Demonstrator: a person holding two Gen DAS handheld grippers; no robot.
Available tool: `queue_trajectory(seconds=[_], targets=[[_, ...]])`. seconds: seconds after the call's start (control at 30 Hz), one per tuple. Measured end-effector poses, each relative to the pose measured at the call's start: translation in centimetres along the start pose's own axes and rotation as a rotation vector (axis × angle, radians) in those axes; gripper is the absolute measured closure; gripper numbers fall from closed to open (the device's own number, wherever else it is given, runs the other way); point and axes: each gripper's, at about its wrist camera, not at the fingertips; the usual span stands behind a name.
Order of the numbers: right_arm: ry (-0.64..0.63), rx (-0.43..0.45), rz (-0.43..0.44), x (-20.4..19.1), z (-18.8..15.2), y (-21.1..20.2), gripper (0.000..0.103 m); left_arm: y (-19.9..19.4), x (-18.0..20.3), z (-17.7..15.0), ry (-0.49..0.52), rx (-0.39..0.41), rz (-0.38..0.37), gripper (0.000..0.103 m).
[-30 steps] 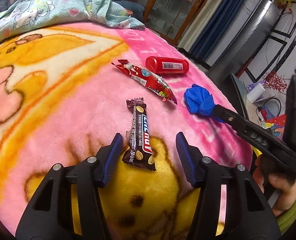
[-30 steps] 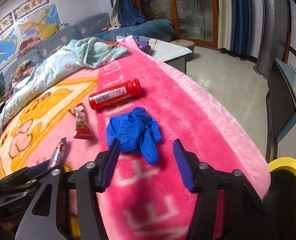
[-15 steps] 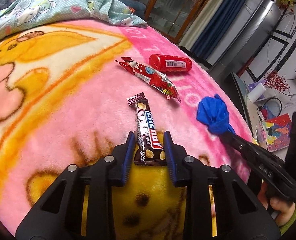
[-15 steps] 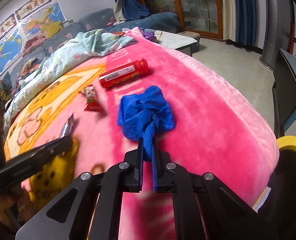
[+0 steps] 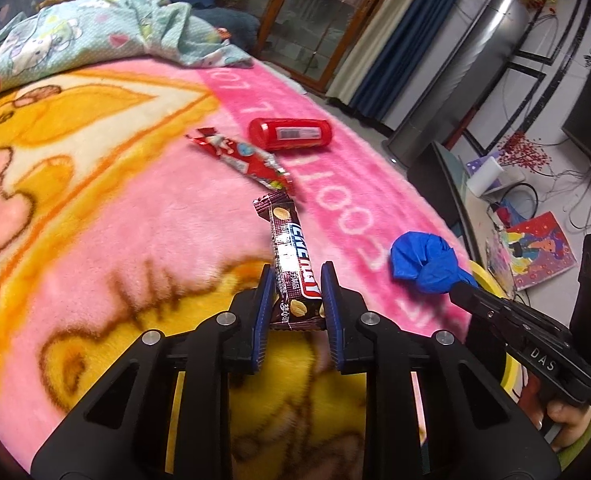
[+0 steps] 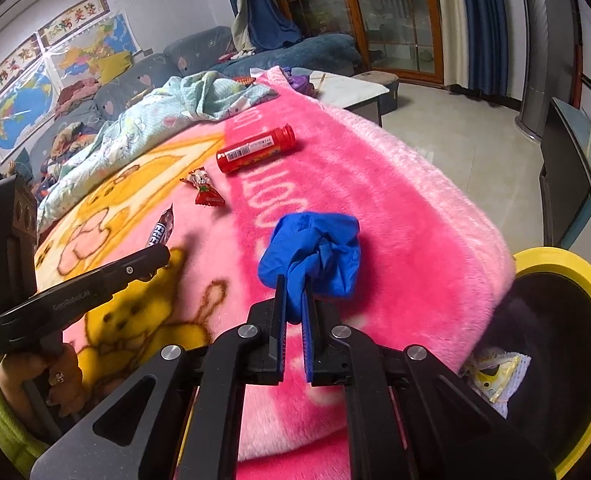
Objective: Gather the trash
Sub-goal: 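Grasp the chocolate bar with the left tool while the right tool grasps the blue glove, then carry the chocolate bar and blue glove over the yellow bin and release both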
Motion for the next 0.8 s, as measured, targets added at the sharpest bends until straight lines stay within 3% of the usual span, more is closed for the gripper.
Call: queue_trajectory(seconds=[0.8], targets=[[0.114, 0.100, -0.073, 6.5, -0.1, -6.8, 0.097, -0.9, 9.2, -1.3, 0.187, 0.012, -0.136, 0.086]])
Point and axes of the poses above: each gripper's, at about its wrist camera, not at the fingertips, and y roughly the way its jaws point, x to its right, z to its top, and after that the axes turned 10 degrees about -z, right-handed
